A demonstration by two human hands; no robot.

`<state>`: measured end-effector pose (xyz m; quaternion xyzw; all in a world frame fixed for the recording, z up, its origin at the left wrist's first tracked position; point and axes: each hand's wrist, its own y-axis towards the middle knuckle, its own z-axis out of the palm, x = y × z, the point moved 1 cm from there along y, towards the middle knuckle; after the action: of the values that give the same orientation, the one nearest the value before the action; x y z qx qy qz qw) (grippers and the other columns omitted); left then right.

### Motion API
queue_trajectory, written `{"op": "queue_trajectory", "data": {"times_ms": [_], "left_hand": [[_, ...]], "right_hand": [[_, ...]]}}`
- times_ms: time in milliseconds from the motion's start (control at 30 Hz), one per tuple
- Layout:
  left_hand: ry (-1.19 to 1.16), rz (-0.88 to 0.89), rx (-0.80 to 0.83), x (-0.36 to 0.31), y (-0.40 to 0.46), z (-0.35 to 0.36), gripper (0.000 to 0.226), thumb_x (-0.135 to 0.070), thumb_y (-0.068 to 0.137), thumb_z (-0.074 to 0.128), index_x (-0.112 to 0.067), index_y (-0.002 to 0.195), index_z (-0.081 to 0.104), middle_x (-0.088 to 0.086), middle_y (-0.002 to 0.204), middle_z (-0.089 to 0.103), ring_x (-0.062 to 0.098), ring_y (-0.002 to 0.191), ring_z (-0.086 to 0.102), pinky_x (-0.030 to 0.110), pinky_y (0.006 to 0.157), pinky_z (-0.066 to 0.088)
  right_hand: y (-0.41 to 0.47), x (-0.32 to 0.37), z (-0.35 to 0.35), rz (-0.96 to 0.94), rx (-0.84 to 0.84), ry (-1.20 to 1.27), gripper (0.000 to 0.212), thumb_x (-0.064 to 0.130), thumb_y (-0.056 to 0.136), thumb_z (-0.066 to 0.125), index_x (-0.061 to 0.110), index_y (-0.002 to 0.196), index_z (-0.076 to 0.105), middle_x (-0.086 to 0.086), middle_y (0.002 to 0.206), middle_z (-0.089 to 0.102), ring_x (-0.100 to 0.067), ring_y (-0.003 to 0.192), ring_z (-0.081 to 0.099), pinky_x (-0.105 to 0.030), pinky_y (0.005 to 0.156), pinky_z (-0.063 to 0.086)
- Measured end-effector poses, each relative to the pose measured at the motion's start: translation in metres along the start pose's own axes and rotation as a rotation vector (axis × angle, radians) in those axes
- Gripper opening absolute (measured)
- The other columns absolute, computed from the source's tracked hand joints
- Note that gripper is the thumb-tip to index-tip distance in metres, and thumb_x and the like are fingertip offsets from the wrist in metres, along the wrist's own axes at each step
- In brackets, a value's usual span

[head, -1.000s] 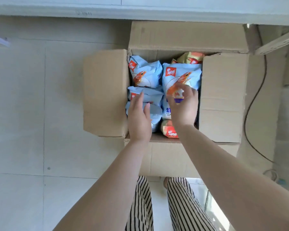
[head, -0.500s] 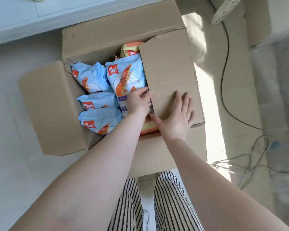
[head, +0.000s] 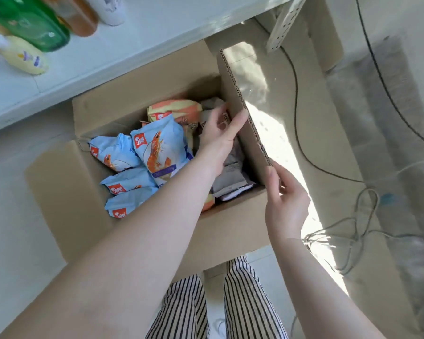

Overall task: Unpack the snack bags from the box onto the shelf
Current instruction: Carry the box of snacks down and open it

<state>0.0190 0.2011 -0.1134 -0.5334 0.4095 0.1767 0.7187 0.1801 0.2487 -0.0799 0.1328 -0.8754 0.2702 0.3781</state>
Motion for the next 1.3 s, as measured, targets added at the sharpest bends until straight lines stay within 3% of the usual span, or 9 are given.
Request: {"op": "queue_trajectory", "data": {"times_ms": [67,133,300,567,700,900,1067,1167,1300], "left_hand": [[0.124,-0.068,-0.044,0.001,0.015,0.027,0.085,-0.052,0.078,0.072,-0.03,0.148,0.028,-0.006,0.145,0.04,0.011,0.13,0.043,0.031,0.106,0.037],[0.255,-0.163,-0.122,0.012,0.03,0.044,0.099,-0.052,0.077,0.073,-0.024,0.153,0.015,0.001,0.155,0.027,0.019,0.139,0.033,0.037,0.112,0.033],[0.378,-0.164,-0.146,0.046,0.069,0.049,0.068,-0.043,0.075,0.078,-0.008,0.126,0.05,0.004,0.126,0.062,0.021,0.114,0.059,0.031,0.099,0.045],[0.422,-0.096,-0.137,0.069,0.104,0.029,0.04,-0.053,0.062,0.076,-0.019,0.076,0.06,0.001,0.091,0.07,0.026,0.095,0.068,0.046,0.087,0.055],[0.367,-0.064,-0.124,0.075,0.108,0.023,0.057,-0.06,0.048,0.072,-0.015,0.083,0.068,0.003,0.086,0.073,0.025,0.087,0.071,0.048,0.083,0.057],[0.488,-0.028,-0.152,0.072,0.101,0.025,0.048,-0.055,0.066,0.071,-0.015,0.093,0.069,0.001,0.09,0.073,0.024,0.088,0.069,0.041,0.083,0.055],[0.402,-0.079,0.016,0.063,0.081,-0.001,0.062,-0.034,0.083,0.07,-0.009,0.135,0.05,0.003,0.103,0.065,0.024,0.108,0.064,0.044,0.1,0.048],[0.422,0.04,0.021,0.05,0.044,-0.042,0.04,-0.019,0.092,0.064,-0.008,0.129,0.055,0.001,0.1,0.067,0.017,0.099,0.065,0.029,0.096,0.049],[0.448,0.136,-0.251,0.051,-0.007,-0.111,0.024,-0.016,0.092,0.063,-0.012,0.116,0.062,-0.001,0.101,0.069,0.009,0.097,0.065,0.019,0.088,0.05]], "right_hand": [[0.024,-0.004,-0.013,0.021,-0.157,-0.02,0.019,0.043,0.098,0.052,0.035,0.106,0.068,0.013,0.092,0.065,-0.005,0.082,0.054,-0.029,0.08,0.043],[0.048,-0.012,-0.018,-0.055,-0.34,-0.302,0.043,0.037,0.093,0.061,0.024,0.133,0.056,0.003,0.128,0.061,-0.02,0.115,0.054,-0.041,0.103,0.038],[0.079,-0.035,0.017,-0.164,-0.188,-0.701,0.099,0.046,0.078,0.072,0.017,0.156,0.019,-0.022,0.161,0.012,-0.038,0.15,0.011,-0.051,0.121,0.009],[0.092,-0.075,0.068,0.02,0.16,-0.553,0.064,0.057,0.098,0.034,0.044,0.154,0.007,-0.006,0.165,0.0,-0.025,0.152,-0.003,-0.051,0.12,0.0],[0.088,-0.083,0.079,0.035,0.161,-0.492,0.054,0.054,0.101,0.024,0.045,0.153,0.012,-0.003,0.165,0.009,-0.023,0.151,0.004,-0.048,0.121,0.005],[0.087,-0.085,0.082,0.013,0.169,-0.505,0.05,0.048,0.103,0.023,0.045,0.153,0.015,-0.003,0.164,0.016,-0.022,0.151,0.01,-0.044,0.119,0.008],[0.087,-0.076,0.076,-0.037,0.139,-0.515,0.052,0.043,0.103,0.031,0.039,0.154,0.02,-0.01,0.162,0.019,-0.029,0.149,0.014,-0.044,0.119,0.012],[0.081,-0.066,0.069,-0.13,0.154,-0.528,0.055,0.035,0.102,0.043,0.031,0.154,0.026,-0.016,0.162,0.017,-0.031,0.149,0.014,-0.043,0.119,0.011],[0.052,-0.042,0.08,-0.443,0.24,-0.514,0.058,0.038,0.098,0.043,0.021,0.152,0.032,-0.013,0.159,0.027,-0.031,0.149,0.019,-0.043,0.12,0.012]]}}
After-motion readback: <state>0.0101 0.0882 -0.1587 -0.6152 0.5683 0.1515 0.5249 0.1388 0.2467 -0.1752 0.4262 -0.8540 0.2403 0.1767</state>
